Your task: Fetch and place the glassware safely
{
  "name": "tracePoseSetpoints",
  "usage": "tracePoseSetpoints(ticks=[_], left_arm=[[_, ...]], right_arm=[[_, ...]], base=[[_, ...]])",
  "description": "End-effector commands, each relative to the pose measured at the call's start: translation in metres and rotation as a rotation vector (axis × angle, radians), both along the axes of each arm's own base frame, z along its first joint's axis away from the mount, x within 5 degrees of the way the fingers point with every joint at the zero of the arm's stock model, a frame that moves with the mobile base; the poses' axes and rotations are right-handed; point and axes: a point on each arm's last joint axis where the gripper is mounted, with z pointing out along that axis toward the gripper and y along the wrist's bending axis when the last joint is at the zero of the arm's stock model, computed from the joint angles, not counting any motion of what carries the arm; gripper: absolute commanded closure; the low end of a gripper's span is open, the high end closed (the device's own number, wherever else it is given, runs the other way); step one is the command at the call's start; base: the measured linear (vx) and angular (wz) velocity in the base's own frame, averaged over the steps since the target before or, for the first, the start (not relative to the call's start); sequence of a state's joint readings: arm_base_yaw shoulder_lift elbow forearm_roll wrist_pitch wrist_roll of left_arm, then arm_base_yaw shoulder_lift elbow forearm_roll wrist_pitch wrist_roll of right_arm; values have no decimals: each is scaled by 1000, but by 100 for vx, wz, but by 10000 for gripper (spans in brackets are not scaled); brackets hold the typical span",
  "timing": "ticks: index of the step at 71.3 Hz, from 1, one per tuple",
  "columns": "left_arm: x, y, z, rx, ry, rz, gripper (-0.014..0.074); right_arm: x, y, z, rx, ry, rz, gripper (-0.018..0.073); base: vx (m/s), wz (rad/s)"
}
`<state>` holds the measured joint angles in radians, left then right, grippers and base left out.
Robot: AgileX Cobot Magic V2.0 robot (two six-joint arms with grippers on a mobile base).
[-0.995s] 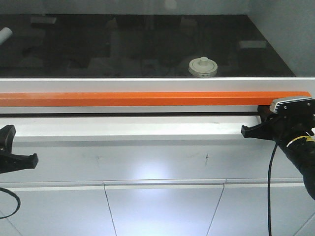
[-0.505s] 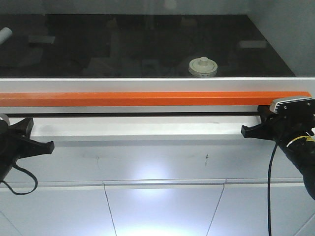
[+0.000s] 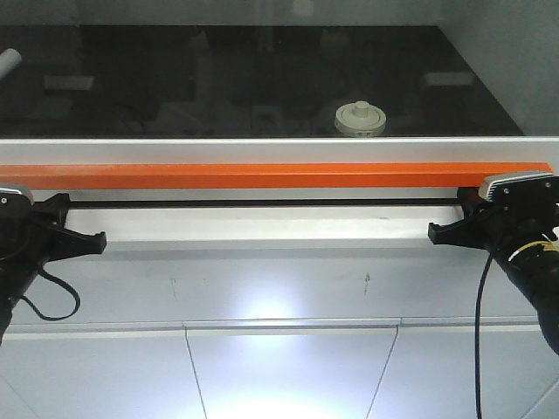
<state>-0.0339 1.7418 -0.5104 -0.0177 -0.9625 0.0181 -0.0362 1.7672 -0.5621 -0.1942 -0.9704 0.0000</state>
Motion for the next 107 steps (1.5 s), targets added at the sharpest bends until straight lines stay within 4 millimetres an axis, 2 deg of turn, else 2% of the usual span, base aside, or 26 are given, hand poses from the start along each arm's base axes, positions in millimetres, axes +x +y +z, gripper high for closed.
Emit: tracePoseSetpoints(ticks=[1, 23, 53, 75, 107], left_arm=[[4, 0, 21, -7, -125, 2, 603], [13, -1, 30, -8, -165, 2, 603], [12, -1, 34, -12, -198, 1, 603], [6, 0, 58, -11, -269, 2, 603], [-2, 0, 78, -13, -318, 1, 603]], right_arm=[[5, -2, 29, 8, -181, -1, 560], [5, -2, 29, 8, -181, -1, 560], [5, -2, 29, 8, -181, -1, 560], [5, -2, 31, 3, -200, 1, 560], [-2, -2, 57, -4, -266, -1, 560]], base=[[0, 0], [0, 0], [0, 0], [0, 0], [0, 0]])
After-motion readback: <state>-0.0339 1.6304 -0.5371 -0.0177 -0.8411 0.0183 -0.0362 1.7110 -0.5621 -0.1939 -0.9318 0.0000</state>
